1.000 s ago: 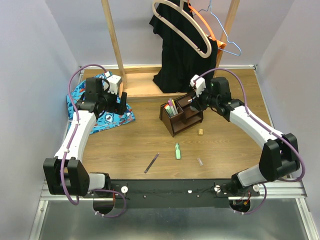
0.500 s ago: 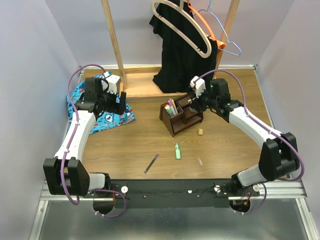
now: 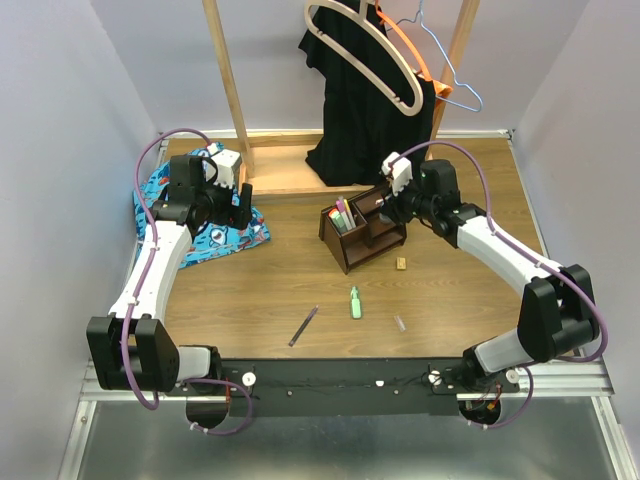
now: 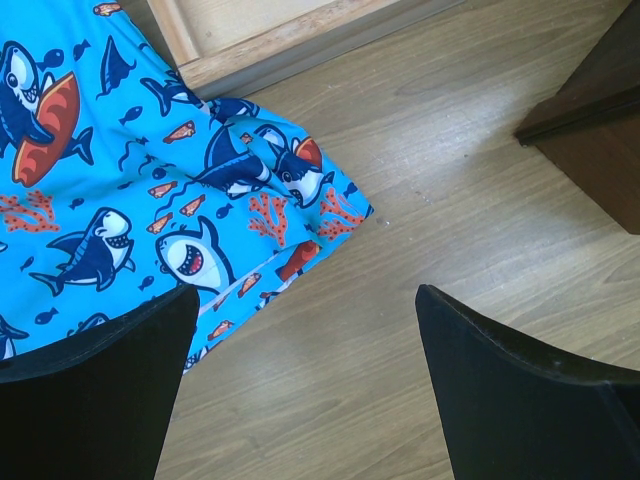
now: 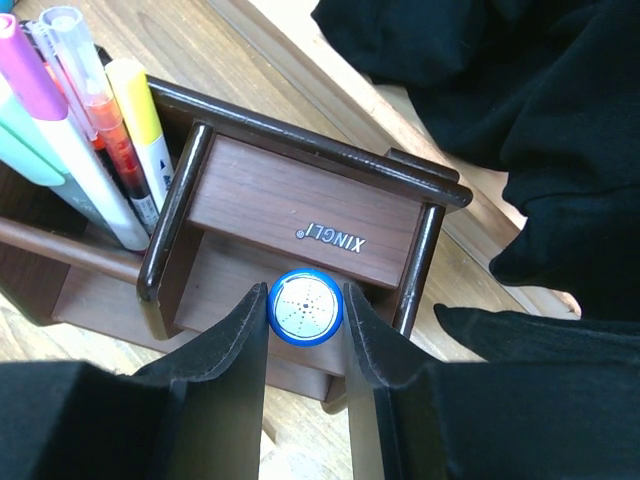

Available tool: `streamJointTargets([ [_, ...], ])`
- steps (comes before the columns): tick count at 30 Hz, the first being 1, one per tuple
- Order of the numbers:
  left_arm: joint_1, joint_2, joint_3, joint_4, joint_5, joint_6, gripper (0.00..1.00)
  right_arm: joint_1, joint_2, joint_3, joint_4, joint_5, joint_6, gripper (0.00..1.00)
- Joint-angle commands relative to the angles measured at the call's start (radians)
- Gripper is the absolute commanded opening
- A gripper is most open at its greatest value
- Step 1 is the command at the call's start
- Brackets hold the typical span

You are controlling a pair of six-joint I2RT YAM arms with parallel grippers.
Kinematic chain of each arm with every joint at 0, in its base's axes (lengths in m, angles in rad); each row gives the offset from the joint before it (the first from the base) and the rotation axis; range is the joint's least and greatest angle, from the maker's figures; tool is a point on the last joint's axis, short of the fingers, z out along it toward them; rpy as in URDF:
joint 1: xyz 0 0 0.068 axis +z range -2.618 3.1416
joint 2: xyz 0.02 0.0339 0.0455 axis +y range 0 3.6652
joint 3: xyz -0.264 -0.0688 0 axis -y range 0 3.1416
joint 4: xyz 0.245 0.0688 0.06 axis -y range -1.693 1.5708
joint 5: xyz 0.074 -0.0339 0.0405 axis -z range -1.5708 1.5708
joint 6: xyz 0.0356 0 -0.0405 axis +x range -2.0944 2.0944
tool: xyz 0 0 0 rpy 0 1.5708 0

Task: Sort the stationery into containers
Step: Place the stationery in the storage box.

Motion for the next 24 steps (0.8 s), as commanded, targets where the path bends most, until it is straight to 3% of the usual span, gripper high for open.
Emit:
streamJointTargets([
  [1, 0.009, -0.022, -0.005, 0.011, 0.014, -0.006, 0.99, -0.007, 0.000, -0.027, 0.005, 0.041, 0.016, 0.21],
  [6, 0.009, -0.025, -0.006, 0.011, 0.014, -0.003, 0.99, -0.006, -0.010, -0.018, -0.011, 0.041, 0.019, 0.39],
  [11, 0.011, -0.028, -0.012, 0.015, 0.021, -0.006, 0.99, -0.007, -0.013, -0.007, -0.026, 0.044, 0.019, 0.46],
  [15, 0.011, -0.031, -0.012, 0.015, 0.022, -0.008, 0.99, -0.006, -0.019, 0.006, -0.044, 0.044, 0.022, 0.61],
  [24, 0.011, -0.045, -0.012, 0.018, 0.030, -0.021, 0.99, -0.007, -0.072, 0.043, -0.104, 0.041, 0.044, 0.67],
])
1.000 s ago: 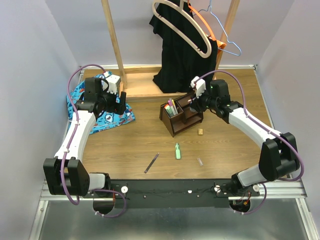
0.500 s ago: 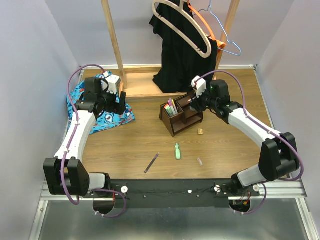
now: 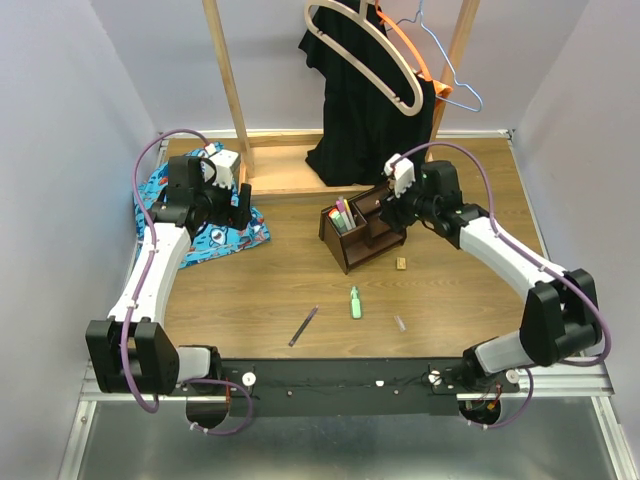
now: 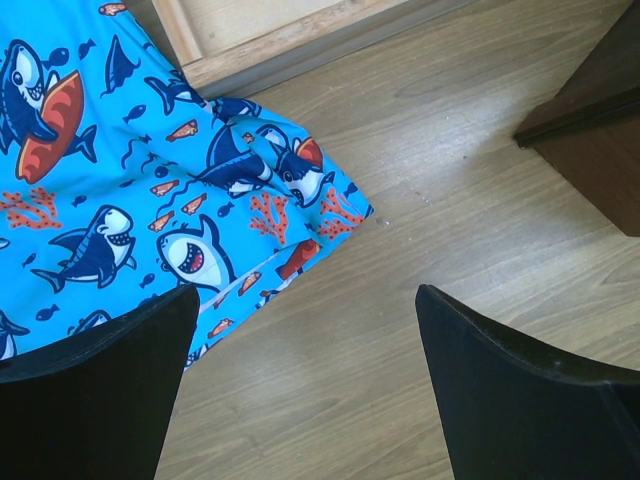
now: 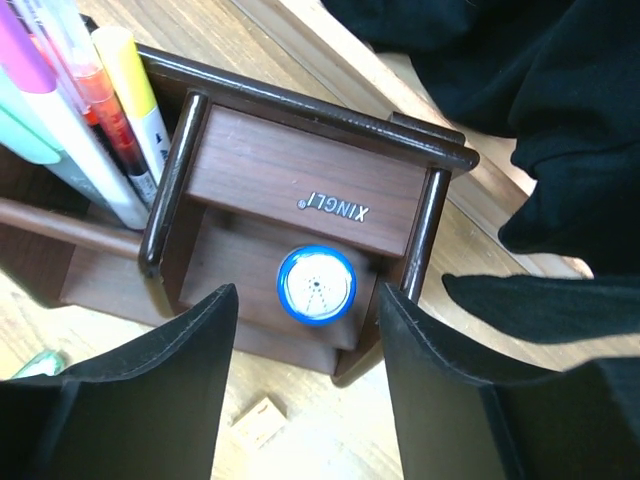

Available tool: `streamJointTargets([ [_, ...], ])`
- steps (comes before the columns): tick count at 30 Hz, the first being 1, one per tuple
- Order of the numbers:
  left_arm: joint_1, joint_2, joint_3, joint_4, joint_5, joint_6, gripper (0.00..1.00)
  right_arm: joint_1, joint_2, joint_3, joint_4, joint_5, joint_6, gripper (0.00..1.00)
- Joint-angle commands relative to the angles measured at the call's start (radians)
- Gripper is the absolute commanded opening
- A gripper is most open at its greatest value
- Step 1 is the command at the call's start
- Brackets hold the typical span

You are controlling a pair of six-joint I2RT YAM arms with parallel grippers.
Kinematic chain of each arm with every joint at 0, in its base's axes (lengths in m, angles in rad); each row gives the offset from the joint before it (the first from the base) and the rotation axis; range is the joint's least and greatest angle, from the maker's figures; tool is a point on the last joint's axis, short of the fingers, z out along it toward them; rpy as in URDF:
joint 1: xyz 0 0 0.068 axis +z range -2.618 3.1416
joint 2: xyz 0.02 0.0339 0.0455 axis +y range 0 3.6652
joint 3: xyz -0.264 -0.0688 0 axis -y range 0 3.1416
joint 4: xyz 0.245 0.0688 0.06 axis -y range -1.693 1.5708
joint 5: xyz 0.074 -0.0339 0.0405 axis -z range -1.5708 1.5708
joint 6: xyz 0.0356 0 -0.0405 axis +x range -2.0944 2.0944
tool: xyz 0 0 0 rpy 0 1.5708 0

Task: Sort the stationery into containers
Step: Place the stationery in the storage box.

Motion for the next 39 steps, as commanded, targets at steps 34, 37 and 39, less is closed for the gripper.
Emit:
streamJointTargets([
  [34, -0.011, -0.157, -0.108, -0.022, 0.123, -0.030, 0.99, 0.049, -0.093, -0.005, -0.916, -0.490, -1.791, 0.68],
  [37, 0.006, -0.185, -0.131, -0.030, 0.120, -0.032, 0.99, 0.114, 0.005, 0.016, -0.928, -0.490, -1.896, 0.68],
  [39, 0.017, -0.211, -0.146, -0.036, 0.118, -0.033, 0.99, 0.146, 0.066, 0.041, -0.933, -0.486, -1.951, 0.68],
])
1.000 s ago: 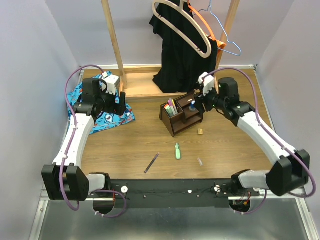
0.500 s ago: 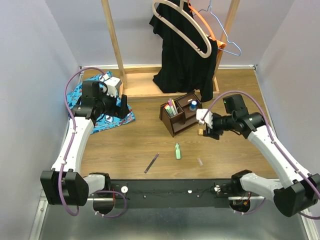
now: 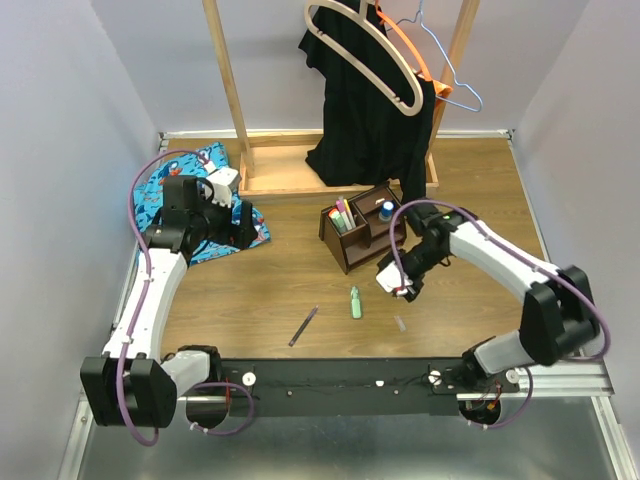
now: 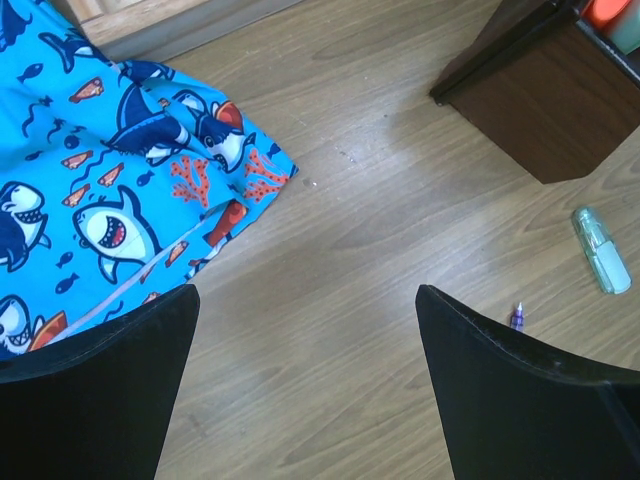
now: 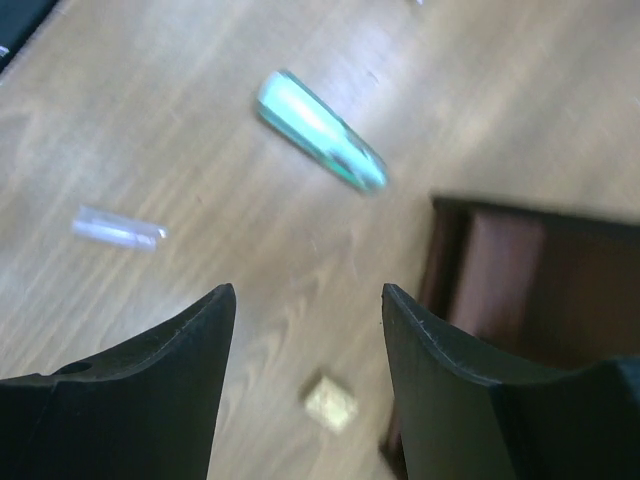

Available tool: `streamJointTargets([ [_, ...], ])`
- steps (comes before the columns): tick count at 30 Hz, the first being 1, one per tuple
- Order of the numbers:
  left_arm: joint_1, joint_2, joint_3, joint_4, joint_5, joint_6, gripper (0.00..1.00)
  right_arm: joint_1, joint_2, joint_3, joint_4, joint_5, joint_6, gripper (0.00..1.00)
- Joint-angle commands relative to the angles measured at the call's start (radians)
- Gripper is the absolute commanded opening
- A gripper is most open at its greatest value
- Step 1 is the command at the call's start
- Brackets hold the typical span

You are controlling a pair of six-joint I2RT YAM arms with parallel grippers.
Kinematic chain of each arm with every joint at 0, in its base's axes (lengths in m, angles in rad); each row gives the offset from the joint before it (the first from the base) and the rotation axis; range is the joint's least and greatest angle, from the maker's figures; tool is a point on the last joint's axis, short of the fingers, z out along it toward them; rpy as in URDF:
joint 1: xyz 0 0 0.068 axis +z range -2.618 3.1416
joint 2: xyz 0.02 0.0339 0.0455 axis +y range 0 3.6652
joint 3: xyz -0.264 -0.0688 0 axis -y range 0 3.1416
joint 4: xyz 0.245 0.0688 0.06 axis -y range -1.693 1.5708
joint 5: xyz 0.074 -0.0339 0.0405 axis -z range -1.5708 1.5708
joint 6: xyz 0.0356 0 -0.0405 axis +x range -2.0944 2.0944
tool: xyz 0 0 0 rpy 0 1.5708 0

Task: Sort the stationery into containers
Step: Move the stationery to the center of the board.

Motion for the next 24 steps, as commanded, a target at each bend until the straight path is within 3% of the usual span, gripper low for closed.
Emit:
streamJointTargets([
  [1, 0.029, -0.065, -0.032, -0.007, -0.012, -0.004, 0.99, 0.109, 0.131, 0.060, -0.065, -0.041, -0.420, 0.67],
  [3, 0.058, -0.090, -0.046, -0.010, -0.009, -0.011, 0.99, 0.138, 0.186, 0.103, -0.105, -0.021, -0.512, 0.64],
  [11, 0.136, -0.148, -0.075, -0.015, 0.011, -0.039, 0.99, 0.229, 0.387, 0.216, -0.111, 0.040, -0.586, 0.58],
  [24, 0.176, -0.153, -0.086, 0.022, 0.031, -0.077, 0.99, 0.280, 0.438, 0.191, 0.081, 0.118, -0.572, 0.61],
])
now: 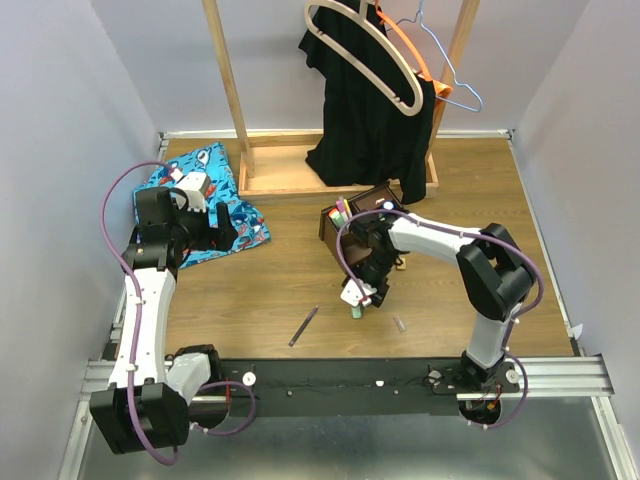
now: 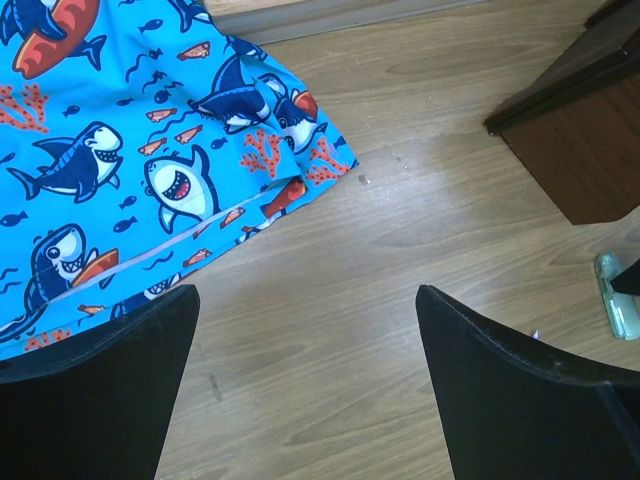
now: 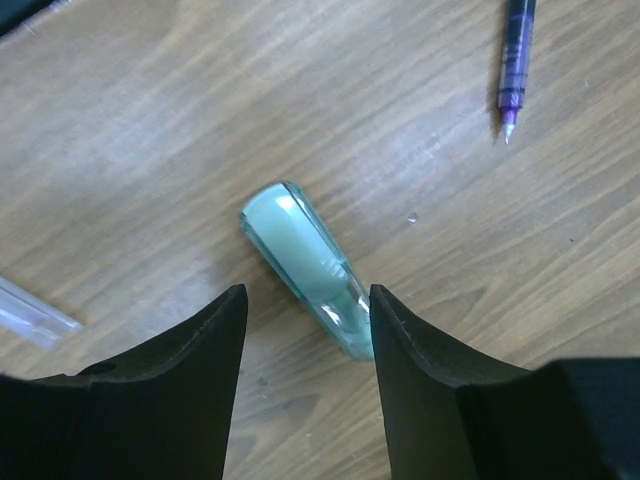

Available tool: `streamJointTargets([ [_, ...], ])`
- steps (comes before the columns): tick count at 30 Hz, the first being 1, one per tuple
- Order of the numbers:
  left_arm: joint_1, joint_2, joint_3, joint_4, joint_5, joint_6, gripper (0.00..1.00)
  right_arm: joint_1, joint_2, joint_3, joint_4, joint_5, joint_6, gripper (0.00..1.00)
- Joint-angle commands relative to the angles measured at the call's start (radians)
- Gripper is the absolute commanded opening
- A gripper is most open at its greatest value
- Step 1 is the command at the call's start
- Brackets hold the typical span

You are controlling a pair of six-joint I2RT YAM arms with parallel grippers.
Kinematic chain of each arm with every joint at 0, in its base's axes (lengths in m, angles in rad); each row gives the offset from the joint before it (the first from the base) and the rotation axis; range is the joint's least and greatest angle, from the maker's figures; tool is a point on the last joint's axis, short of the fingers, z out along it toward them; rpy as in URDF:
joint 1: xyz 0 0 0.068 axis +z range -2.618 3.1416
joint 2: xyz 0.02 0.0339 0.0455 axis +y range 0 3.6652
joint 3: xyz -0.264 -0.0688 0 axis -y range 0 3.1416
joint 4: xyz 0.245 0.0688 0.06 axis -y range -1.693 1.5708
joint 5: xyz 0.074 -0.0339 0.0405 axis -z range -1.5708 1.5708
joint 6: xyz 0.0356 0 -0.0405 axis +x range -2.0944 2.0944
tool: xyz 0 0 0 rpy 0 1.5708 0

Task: Sort the stationery into containers
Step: Move the stationery to the center of the board.

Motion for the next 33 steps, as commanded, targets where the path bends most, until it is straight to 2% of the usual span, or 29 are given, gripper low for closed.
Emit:
streamJointTargets([
  [1, 0.008, -0.011, -0.016, 0.029, 0.031, -0.024, 0.99, 0.011, 0.012, -0.011, 0.112, 0.059, -0.484, 0.61],
  [12, 0.010, 0.024, -0.006, 0.060, 0.037, -0.033, 0.99, 0.034, 0.035, -0.008, 0.097, 0.104, -0.475, 0.59],
  [15, 0.008, 0.032, -0.003, 0.060, 0.037, -0.032, 0.99, 0.049, 0.041, -0.002, 0.071, 0.127, -0.451, 0.56],
  [18, 0.008, 0.036, 0.000, 0.063, 0.040, -0.032, 0.99, 0.064, 0.051, 0.008, 0.042, 0.150, -0.408, 0.49],
  [23, 0.010, 0.035, 0.002, 0.061, 0.040, -0.032, 0.99, 0.074, 0.037, -0.009, 0.019, 0.159, -0.349, 0.45],
  [26, 0.008, 0.033, 0.001, 0.061, 0.042, -0.032, 0.99, 0.077, 0.018, -0.026, 0.019, 0.159, -0.285, 0.43],
  [33, 0.008, 0.030, 0.005, 0.066, 0.050, -0.033, 0.99, 0.078, -0.052, -0.098, 0.069, 0.133, 0.119, 0.40],
])
